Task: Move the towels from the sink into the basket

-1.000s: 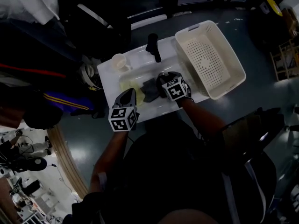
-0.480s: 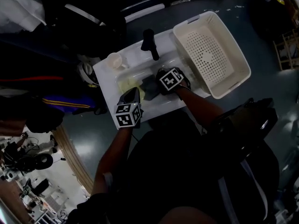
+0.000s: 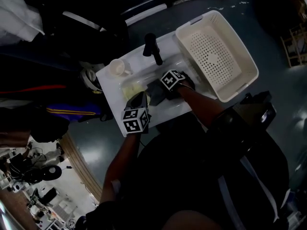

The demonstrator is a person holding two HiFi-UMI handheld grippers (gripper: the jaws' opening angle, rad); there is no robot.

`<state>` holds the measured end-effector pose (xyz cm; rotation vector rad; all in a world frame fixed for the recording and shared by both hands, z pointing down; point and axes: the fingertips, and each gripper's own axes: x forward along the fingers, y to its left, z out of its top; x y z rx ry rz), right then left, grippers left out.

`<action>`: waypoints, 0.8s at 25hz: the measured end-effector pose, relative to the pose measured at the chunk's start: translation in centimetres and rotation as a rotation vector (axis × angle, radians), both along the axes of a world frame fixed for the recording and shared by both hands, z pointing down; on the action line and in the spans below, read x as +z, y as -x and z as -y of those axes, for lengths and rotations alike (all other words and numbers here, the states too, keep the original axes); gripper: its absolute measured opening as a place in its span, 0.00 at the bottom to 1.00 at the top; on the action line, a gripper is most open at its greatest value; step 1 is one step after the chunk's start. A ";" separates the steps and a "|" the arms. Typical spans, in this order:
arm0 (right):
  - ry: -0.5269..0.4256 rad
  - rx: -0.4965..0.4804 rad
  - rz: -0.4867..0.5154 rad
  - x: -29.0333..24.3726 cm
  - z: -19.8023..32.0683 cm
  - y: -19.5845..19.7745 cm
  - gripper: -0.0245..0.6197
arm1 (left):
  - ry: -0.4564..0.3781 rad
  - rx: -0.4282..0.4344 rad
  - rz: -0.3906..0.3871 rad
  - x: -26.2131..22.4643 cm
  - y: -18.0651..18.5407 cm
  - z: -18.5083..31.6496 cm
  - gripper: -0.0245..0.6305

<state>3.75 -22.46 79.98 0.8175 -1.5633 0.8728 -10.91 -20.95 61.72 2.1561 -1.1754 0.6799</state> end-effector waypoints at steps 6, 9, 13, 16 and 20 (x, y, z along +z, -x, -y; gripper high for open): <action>0.013 0.053 -0.005 0.2 0.2 0.4 0.49 | -0.011 0.025 -0.027 -0.5 0.5 -0.6 0.05; 0.030 0.079 0.008 0.1 -0.3 0.8 0.36 | -0.023 0.022 -0.018 -1.2 1.2 -1.1 0.05; 0.033 0.112 0.013 -0.2 -0.7 0.7 0.27 | -0.087 -0.063 -0.032 -3.3 3.0 -0.9 0.05; 0.004 0.132 0.001 -1.2 -0.5 0.2 0.23 | -0.125 -0.093 -0.056 -4.9 3.8 -0.5 0.05; -0.059 0.164 0.027 -3.8 -0.1 0.7 0.23 | -0.156 -0.084 -0.067 -6.5 4.1 -1.0 0.05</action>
